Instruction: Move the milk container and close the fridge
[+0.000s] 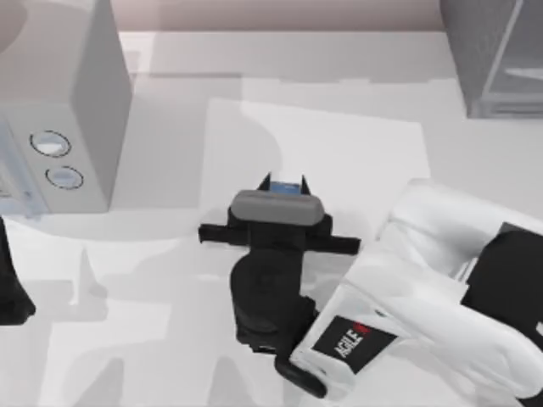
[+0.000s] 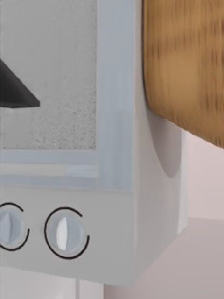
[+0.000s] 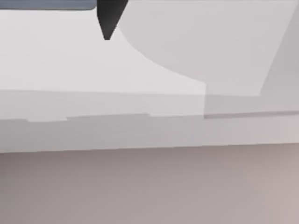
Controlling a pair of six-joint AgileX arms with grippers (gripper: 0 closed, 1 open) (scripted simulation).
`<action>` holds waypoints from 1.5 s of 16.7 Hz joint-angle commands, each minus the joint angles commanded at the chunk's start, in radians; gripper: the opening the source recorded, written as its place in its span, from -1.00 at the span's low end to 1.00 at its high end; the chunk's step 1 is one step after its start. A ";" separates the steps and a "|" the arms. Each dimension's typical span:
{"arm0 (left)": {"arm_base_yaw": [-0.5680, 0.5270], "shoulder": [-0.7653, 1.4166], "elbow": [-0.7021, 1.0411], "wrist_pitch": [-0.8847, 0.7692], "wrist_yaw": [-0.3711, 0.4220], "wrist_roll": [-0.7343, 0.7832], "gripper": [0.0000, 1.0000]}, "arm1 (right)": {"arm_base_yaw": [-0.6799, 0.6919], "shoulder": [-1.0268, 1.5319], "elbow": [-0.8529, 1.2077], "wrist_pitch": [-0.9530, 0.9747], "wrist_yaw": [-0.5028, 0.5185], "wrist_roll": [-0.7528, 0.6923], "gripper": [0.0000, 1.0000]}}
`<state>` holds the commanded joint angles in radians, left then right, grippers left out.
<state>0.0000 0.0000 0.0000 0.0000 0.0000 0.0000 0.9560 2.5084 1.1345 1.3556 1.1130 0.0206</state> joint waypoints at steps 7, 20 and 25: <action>0.000 0.000 0.000 0.000 0.000 0.000 1.00 | 0.000 0.000 0.000 0.000 0.000 0.000 -1.00; 0.000 0.000 0.000 0.000 0.000 0.000 1.00 | 0.003 -0.106 -0.028 -0.081 -0.001 0.003 -1.00; 0.000 0.000 0.000 0.000 0.000 0.000 1.00 | -0.031 -0.134 -0.052 -0.086 -0.019 0.005 -1.00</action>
<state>0.0000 0.0000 0.0000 0.0000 0.0000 0.0000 0.9254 2.3742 1.0825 1.2699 1.0943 0.0255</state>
